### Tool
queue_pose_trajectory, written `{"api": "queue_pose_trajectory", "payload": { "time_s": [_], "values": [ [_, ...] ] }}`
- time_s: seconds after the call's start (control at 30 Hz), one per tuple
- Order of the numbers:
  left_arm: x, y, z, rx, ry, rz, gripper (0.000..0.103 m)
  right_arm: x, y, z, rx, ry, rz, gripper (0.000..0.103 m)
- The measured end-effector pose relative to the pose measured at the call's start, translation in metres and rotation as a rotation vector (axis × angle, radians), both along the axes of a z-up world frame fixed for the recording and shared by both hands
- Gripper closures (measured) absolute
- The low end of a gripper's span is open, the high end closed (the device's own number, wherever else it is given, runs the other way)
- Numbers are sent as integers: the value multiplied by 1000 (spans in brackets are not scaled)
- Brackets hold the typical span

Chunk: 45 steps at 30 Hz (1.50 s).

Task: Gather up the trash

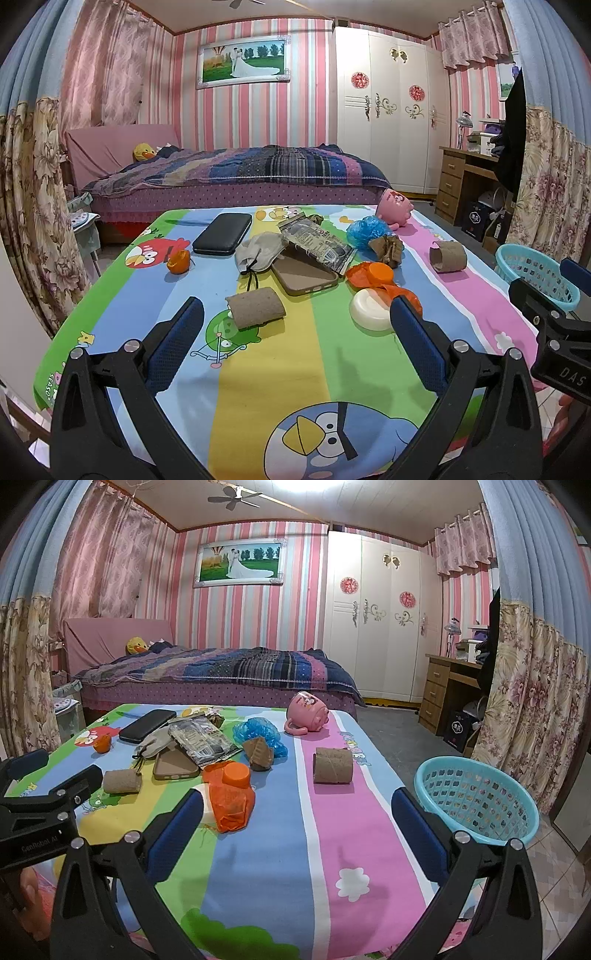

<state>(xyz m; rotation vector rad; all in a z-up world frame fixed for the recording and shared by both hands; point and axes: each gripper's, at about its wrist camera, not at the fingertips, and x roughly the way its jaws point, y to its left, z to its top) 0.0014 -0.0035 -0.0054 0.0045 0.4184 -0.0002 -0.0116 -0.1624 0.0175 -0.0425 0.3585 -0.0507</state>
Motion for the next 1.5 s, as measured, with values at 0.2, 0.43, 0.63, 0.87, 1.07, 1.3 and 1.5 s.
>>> {"api": "queue_pose_trajectory", "payload": {
  "time_s": [0.2, 0.43, 0.63, 0.87, 1.07, 1.3, 1.5],
  "values": [
    [1, 2, 2, -1, 2, -2, 5, 0, 0, 0, 2, 2, 0, 4],
    [1, 3, 2, -1, 1, -1, 5, 1, 0, -1, 3, 4, -2, 4],
    [1, 3, 2, -2, 1, -1, 5, 0, -2, -1, 8, 8, -6, 4],
    [2, 4, 2, -2, 3, -2, 5, 1, -3, -2, 8, 8, -4, 4],
    [1, 4, 2, -2, 2, -1, 5, 2, -3, -2, 9, 8, -4, 4],
    [1, 3, 2, -3, 2, -2, 5, 4, -6, -4, 12, 11, -7, 4],
    [1, 4, 2, -3, 2, -2, 5, 3, -8, -5, 12, 12, -7, 4]
  ]
}}
